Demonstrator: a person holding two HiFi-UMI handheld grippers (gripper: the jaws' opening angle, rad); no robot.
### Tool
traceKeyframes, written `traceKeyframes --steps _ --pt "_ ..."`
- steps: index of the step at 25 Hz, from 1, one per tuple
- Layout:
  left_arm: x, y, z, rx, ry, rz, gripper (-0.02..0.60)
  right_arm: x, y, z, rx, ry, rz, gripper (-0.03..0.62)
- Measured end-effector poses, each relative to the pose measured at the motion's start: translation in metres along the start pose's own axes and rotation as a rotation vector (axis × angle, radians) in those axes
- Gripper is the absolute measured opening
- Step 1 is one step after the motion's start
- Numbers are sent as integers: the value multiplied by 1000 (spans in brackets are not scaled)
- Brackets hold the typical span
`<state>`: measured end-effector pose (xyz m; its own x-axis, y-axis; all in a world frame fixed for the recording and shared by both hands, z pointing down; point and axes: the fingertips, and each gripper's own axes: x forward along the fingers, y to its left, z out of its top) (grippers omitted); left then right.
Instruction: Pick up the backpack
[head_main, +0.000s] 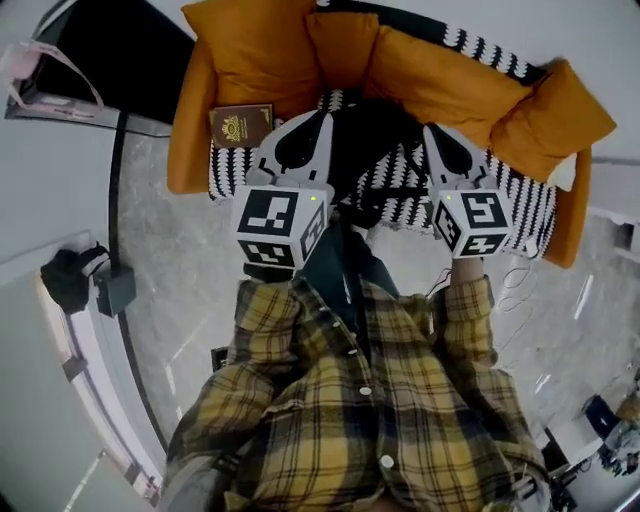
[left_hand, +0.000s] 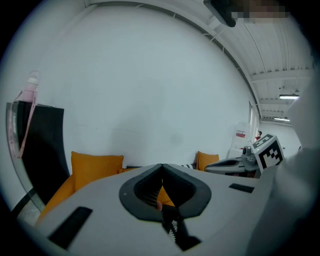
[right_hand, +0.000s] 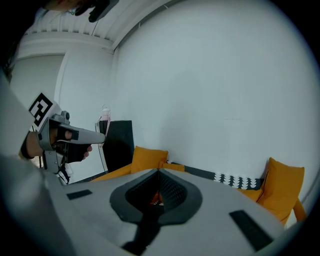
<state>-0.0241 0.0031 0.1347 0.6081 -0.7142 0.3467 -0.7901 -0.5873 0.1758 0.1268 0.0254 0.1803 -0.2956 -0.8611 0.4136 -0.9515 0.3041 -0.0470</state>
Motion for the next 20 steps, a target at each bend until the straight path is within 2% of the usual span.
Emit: traceKeyframes --steps 11,20 --pt "32 43 -92 -70 150 26 17 63 -11 -58 23 98 2 16" --pt "44 57 -138 -102 209 42 17 87 -9 -90 23 137 17 16"
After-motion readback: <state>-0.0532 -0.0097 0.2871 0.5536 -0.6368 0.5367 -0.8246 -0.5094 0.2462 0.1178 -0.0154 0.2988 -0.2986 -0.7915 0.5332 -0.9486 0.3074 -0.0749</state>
